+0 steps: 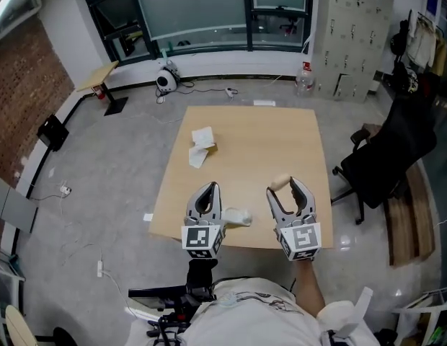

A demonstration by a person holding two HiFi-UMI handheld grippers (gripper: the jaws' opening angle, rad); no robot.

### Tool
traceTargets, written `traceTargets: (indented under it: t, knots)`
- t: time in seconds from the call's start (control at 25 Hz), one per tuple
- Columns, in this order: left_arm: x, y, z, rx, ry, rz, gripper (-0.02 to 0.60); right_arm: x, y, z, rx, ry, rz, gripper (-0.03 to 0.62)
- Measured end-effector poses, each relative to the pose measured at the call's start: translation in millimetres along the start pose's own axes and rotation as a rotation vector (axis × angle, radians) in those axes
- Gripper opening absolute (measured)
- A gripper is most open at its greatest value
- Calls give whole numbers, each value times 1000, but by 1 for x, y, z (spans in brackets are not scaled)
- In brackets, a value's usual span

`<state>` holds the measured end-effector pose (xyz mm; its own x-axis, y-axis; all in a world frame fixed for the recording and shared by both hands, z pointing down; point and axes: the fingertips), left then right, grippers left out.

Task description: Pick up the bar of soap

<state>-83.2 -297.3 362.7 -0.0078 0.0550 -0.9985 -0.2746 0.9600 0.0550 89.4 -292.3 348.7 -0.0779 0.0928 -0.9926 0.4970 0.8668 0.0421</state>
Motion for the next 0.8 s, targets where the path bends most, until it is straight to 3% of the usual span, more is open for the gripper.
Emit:
traceTargets:
  t: [0.8]
  knots:
    - [-16,-9,0,-35,-10,-26,5,1,-13,-5,-3,24,11,253]
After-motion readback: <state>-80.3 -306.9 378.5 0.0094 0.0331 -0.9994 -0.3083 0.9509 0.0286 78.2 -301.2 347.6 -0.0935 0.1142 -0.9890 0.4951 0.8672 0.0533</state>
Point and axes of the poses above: the fingertips, and each gripper's own axes: y backward along the fingers, z to its right, x out of its top, and after that the axes turned 1 degree about -z, right-handed
